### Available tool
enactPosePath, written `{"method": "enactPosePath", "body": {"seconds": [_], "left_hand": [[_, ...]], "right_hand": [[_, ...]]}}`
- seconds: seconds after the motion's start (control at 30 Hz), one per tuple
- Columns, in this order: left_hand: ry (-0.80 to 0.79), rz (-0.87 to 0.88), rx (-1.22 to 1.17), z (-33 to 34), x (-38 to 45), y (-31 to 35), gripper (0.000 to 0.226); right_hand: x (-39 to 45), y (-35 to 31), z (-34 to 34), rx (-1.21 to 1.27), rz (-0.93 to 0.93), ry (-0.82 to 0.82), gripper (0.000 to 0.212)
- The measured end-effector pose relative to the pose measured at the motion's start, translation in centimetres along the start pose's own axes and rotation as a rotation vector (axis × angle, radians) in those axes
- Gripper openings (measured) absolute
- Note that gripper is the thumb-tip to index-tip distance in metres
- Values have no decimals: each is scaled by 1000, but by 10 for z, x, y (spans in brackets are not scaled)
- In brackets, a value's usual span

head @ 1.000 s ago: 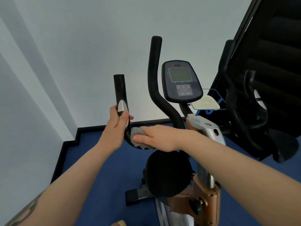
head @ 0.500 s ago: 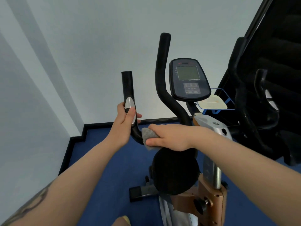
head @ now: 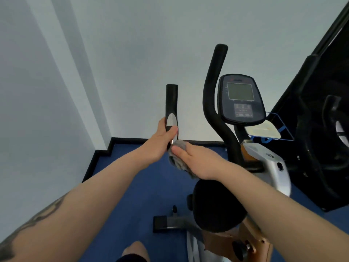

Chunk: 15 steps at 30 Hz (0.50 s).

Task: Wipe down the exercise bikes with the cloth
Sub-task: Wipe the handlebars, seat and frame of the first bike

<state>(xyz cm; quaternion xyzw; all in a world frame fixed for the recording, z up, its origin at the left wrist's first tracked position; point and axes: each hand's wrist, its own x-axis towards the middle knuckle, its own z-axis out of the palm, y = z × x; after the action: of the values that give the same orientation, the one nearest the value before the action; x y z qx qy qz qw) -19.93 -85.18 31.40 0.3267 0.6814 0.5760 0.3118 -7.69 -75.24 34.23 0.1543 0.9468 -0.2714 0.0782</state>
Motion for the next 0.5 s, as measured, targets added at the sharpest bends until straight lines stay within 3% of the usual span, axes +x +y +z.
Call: {"method": "enactPosePath", "body": {"seconds": [0.13,0.2,0.3,0.37,0.5], "left_hand": [[1,145,118,-18,14,16,97],[-2,214,208,-30,26,30,105],[57,306,316,-44,44,46,73],[119,335,327,-51,54,53,45],[127,356,337,-61,61,57,33]], "right_hand": [[7,9,-6,60,54,-82,56],[15,8,-10,134,76,-101,53],[24,4,-8,297,130,-29,48],[35,-3,-9,463,171,129,45],[73,-24,-18,714,126,409,27]]}}
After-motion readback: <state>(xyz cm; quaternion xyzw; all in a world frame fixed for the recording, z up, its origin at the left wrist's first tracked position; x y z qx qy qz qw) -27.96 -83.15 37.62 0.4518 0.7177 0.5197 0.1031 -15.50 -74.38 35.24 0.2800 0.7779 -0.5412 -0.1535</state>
